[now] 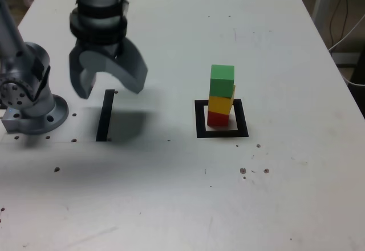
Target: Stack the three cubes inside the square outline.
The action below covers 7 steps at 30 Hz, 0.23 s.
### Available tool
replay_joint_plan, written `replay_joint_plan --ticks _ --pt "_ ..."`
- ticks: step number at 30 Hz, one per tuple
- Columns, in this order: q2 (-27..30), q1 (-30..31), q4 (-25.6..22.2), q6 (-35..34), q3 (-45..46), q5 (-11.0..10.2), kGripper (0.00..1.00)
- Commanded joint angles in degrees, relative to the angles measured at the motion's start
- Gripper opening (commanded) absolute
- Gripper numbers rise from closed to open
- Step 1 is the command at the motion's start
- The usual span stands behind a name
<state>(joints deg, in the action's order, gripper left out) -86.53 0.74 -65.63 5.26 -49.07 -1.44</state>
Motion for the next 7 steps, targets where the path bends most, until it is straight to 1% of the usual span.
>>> replay_joint_plan --ticks 1,5,7 --pt "0.60 -0.04 1.17 -0.23 2.10 0.17 1.00" --pt "2.65 -0.03 3.75 -1.18 6.67 0.26 1.00" --pt "3.90 0.15 4.95 -1.54 8.48 0.64 1.00"
